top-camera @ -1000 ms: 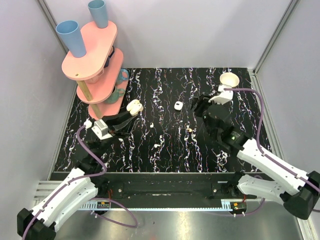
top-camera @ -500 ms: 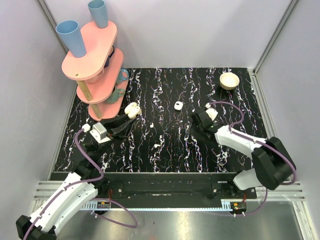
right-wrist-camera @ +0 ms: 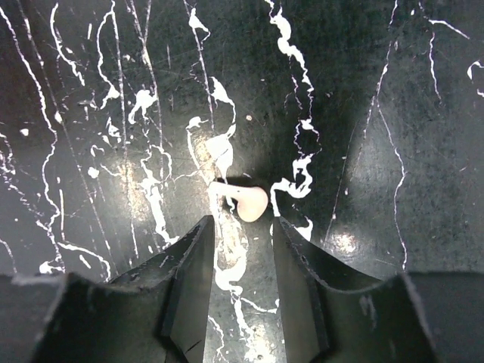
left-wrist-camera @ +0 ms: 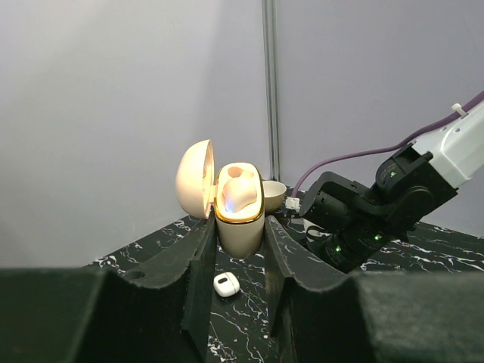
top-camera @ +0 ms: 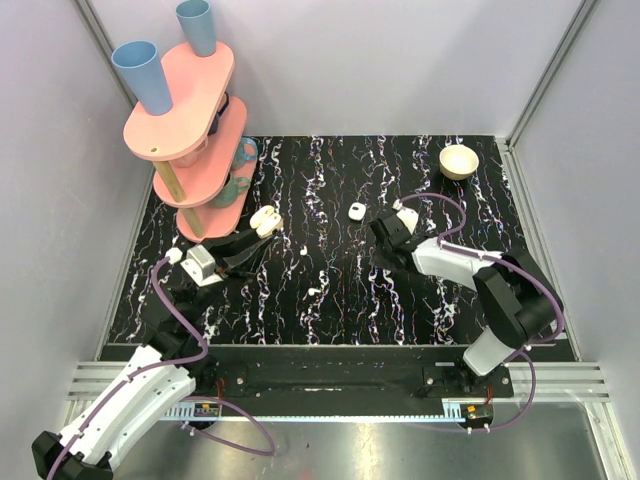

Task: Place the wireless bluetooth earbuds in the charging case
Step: Move the right earbud to the center of the board.

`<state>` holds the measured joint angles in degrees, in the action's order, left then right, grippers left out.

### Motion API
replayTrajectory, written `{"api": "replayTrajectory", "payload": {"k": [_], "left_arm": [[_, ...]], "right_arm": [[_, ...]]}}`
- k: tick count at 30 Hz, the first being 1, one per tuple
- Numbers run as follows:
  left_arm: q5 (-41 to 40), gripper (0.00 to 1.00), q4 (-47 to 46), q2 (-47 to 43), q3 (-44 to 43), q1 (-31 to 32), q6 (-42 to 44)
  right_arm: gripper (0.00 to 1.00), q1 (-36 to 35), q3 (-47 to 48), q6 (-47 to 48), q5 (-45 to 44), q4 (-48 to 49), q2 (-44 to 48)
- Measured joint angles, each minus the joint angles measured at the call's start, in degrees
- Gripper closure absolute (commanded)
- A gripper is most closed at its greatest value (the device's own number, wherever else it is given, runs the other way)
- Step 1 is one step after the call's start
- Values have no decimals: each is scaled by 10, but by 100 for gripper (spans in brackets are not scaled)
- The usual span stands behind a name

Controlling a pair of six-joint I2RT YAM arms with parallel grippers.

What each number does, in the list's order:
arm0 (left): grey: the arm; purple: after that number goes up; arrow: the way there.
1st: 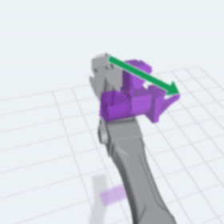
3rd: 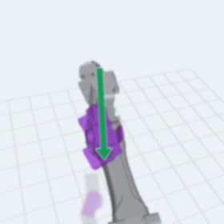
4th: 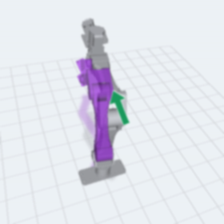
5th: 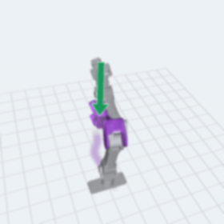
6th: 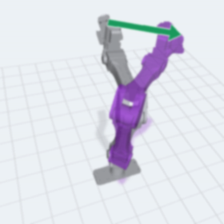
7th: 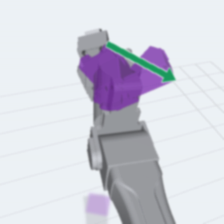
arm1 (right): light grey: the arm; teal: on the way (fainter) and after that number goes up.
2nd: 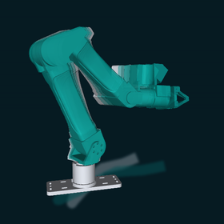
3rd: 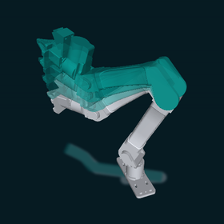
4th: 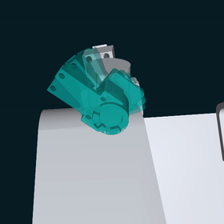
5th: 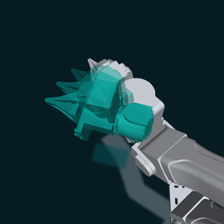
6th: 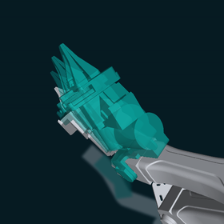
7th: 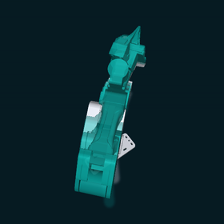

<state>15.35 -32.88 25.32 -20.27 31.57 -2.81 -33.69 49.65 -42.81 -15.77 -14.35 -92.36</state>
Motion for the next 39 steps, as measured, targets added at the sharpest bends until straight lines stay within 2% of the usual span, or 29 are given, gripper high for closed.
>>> {"api": "replayTrajectory", "payload": {"k": [8,17,23,29,39], "left_arm": [[-1,100,-1,2,0,0,0],[-2,100,0,11,0,0,0],[-3,100,0,12,0,0,0],[-3,100,1,15,0,0,0],[-3,100,5,14,0,0,0]], "right_arm": [[59,1,15,25,-30,-1,-26],[76,1,37,45,-37,1,-54],[77,1,40,69,-36,-2,-55],[69,1,69,113,-35,-2,-64],[71,9,135,173,-30,-1,-89]]}}
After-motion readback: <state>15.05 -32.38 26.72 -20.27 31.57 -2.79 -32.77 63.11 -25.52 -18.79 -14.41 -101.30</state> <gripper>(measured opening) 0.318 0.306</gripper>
